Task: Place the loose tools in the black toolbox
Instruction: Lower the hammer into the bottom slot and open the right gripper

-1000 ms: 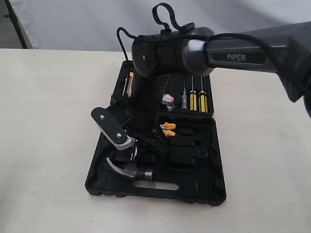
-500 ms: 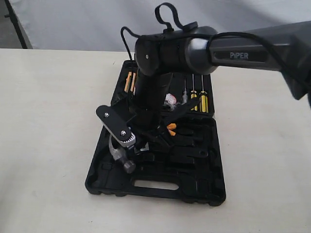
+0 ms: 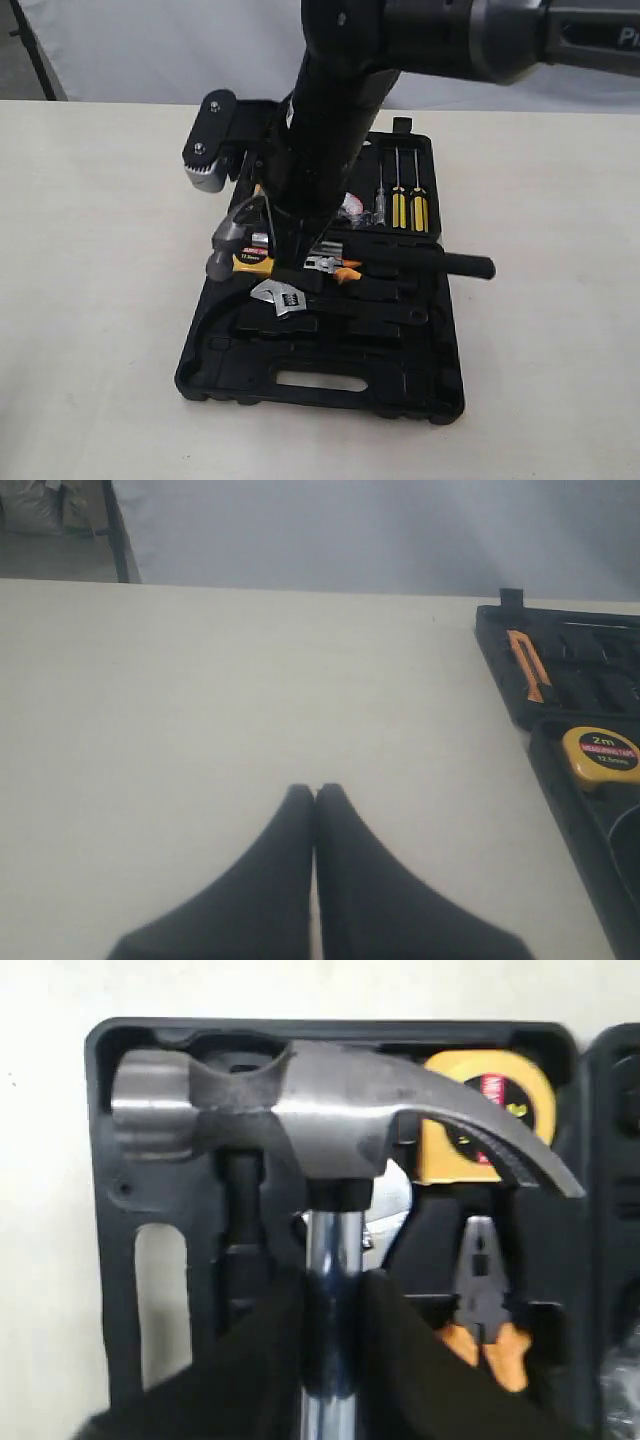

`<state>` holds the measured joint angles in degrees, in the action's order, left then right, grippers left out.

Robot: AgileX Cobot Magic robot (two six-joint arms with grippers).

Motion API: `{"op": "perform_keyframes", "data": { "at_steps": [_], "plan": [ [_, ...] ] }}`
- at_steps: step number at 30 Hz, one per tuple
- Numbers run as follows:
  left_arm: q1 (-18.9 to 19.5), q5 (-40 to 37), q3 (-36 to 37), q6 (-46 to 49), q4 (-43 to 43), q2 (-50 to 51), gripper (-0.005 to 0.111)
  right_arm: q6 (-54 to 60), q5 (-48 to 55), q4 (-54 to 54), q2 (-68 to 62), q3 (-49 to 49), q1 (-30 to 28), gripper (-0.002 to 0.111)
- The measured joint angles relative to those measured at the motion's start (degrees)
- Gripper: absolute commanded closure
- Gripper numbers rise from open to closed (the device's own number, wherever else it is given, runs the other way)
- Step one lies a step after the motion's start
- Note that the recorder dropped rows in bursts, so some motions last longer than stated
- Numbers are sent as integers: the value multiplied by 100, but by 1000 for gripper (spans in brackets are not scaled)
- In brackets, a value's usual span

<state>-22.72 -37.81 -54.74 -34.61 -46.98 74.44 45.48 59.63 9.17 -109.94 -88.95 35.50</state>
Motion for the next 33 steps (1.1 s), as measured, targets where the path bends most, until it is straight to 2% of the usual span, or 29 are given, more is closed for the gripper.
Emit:
{"op": "perform_keyframes", "data": {
  "at_steps": [10, 17, 19, 23, 26, 30, 31, 33],
  "plan": [
    [0, 0, 0, 0, 0, 0, 105, -229, -523, 23, -755, 300, 442, 108],
    [0, 0, 0, 0, 0, 0, 105, -229, -699, -78, -999, 300, 461, 106],
    [0, 0, 0, 0, 0, 0, 105, -229, -741, -117, -1013, 310, 461, 99],
    [0, 0, 0, 0, 0, 0, 105, -229, -764, -127, -1021, 310, 461, 74],
    [0, 0, 0, 0, 0, 0, 105, -240, -764, -71, -1021, 310, 461, 65],
    [0, 0, 0, 0, 0, 0, 105, -253, -719, 5, -1009, 310, 461, 69],
    [0, 0, 0, 0, 0, 0, 105, -271, -708, 8, -981, 310, 461, 73],
    [0, 0, 0, 0, 0, 0, 105, -454, -633, 8, -896, 230, 461, 90]
  ]
}}
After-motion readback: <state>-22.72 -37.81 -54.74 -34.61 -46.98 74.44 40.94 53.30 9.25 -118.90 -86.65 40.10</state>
